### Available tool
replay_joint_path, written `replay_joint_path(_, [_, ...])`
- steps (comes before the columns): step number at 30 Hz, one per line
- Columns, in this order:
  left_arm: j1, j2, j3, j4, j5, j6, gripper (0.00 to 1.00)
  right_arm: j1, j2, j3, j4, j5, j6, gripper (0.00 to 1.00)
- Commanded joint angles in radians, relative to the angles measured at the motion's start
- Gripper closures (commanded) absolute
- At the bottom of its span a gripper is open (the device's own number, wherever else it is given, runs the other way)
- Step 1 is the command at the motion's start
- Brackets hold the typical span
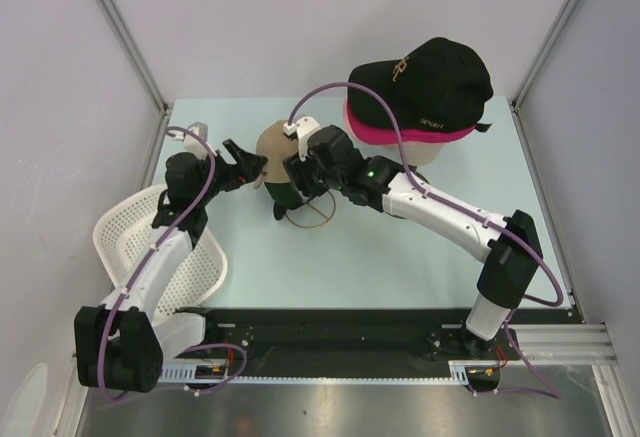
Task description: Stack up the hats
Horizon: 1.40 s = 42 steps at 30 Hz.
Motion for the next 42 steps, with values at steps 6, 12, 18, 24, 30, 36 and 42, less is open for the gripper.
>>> replay_joint_path(6, [0.007, -0.026, 0.03, 0.031, -0.008, -0.013, 0.08, 0.028, -0.01, 0.014, -0.11, -0.047, 0.006, 0.4])
replay_joint_path(12, [0.01, -0.028, 0.024, 0.017, -0.008, -0.008, 0.08, 0.028, 0.015, -0.005, -0.112, -0.07, 0.017, 0.4])
replay_joint_path(18, [0.016, -0.06, 0.059, -0.044, -0.052, 0.027, 0.06, 0.03, 0.005, 0.014, -0.078, -0.065, 0.001, 0.31])
replay_joint_path(24, [0.016, -0.126, 0.151, -0.244, -0.189, 0.12, 0.0, 0.039, -0.027, 0.063, -0.017, -0.022, -0.015, 0.0])
replay_joint_path(30, [0.016, -0.224, 0.238, -0.401, -0.371, 0.212, 0.0, 0.082, -0.123, 0.06, 0.107, 0.054, -0.069, 0.0])
replay_joint_path(36, [0.016, -0.359, 0.252, -0.536, -0.502, 0.225, 0.0, 0.194, -0.33, -0.068, 0.287, 0.344, -0.154, 0.0])
replay_joint_path(42, [0.015, -0.48, 0.231, -0.611, -0.62, 0.257, 0.0, 0.194, -0.589, -0.265, 0.298, 0.701, -0.094, 0.0])
